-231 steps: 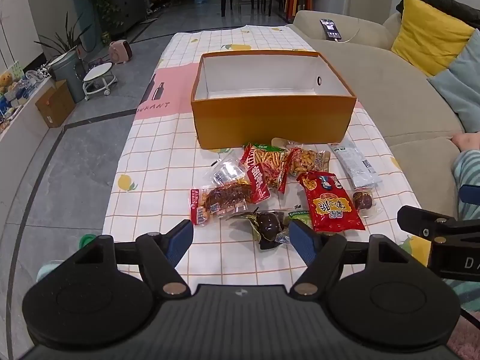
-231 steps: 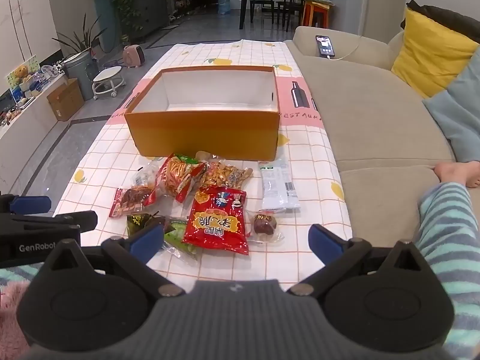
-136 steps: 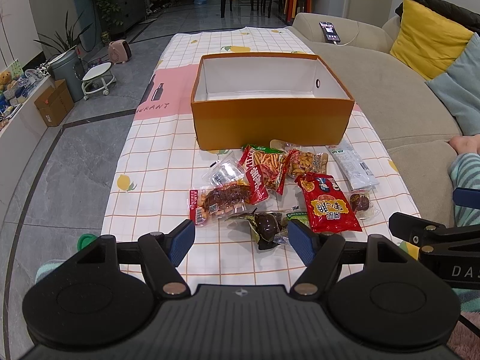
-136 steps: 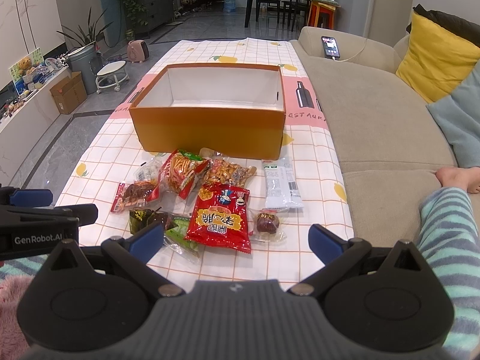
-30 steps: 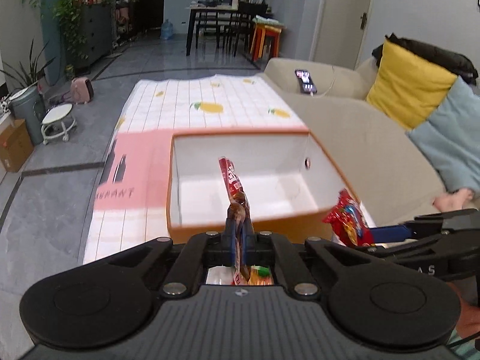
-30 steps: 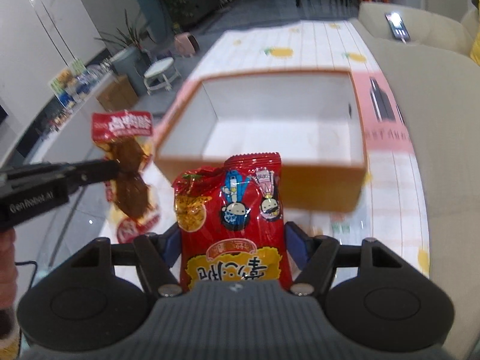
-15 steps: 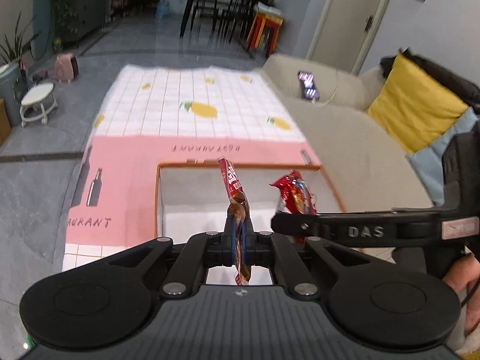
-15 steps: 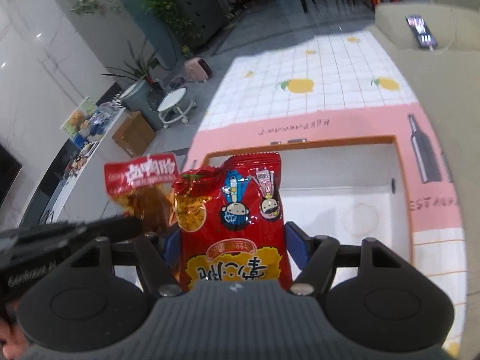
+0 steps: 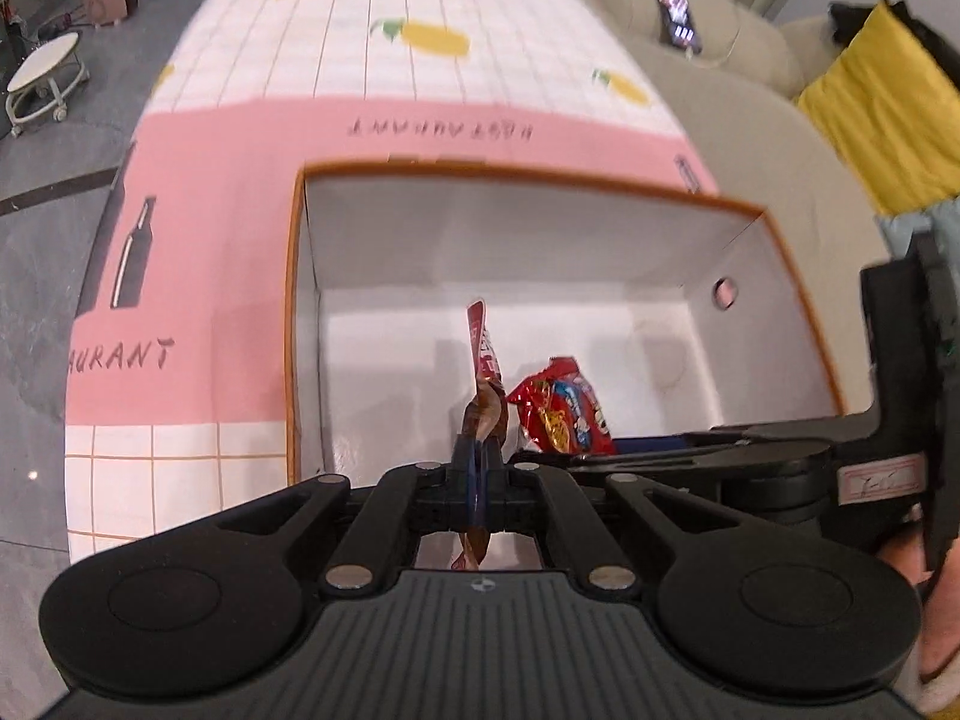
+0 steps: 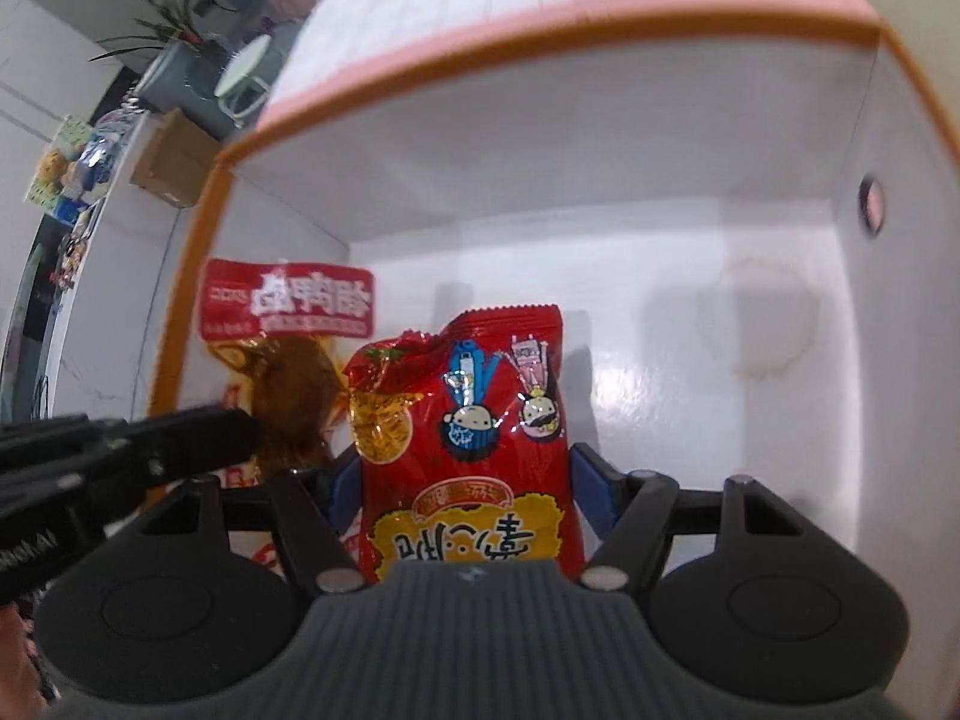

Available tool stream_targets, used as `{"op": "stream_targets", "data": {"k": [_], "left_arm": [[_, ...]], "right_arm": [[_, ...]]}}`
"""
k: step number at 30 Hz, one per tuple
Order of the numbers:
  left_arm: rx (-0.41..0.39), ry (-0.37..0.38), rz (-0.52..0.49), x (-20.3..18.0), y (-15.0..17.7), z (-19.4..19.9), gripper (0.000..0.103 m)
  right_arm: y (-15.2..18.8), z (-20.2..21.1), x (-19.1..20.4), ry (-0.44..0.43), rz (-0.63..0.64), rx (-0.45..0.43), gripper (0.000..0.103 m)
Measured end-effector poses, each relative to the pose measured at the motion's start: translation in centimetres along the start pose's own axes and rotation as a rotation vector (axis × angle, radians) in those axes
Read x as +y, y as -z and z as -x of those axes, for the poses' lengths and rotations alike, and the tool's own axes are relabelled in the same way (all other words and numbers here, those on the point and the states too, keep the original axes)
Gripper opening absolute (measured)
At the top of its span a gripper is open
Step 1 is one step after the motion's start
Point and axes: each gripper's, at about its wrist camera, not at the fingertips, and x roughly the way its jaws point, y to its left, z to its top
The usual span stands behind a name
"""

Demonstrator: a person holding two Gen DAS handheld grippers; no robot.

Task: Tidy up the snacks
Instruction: 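Carry both packets over the orange box and lower them inside, then open both tools to release the packets into the box and withdraw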

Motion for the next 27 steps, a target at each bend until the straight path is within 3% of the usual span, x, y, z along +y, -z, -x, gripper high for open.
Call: {"op": "stream_targets", "data": {"k": [10, 15, 17, 19, 22, 27], "left_arm": [[0.072, -0.050, -0.005, 0.5, 0.0, -1.1, 0.000], [0.062, -0.110, -0.053, -0.3, 0.0, -1.2, 0.001], [0.042, -0.131, -0.070, -0.5, 0.3, -1.0, 0.007], [0.022, -0.132, -0.068, -0.4, 0.5, -0.5, 0.023], [-0.023, -0.113, -0.050, 0.2, 0.9, 0.9, 0.031], [-0.101, -0.083, 0.002, 0.8, 1.6, 3.5, 0.033]], "right_arm": [[-2.5, -3.5, 1.1, 0.046, -0.046, 0.121, 0.068], [-3.2, -4.4, 0.9, 0.068, -0.088, 0.135, 0.070], [-2.7, -4.4, 1.0, 0.062, -0.101, 0.134, 0.071], [-2.5, -4.8, 1.0, 0.063, -0.107, 0.133, 0.071], [-2.3, -4.7, 1.0, 0.052, -0.120, 0.128, 0.079], [-2.3, -5.3, 2.0, 0.059, -0.114, 0.131, 0.081]]}}
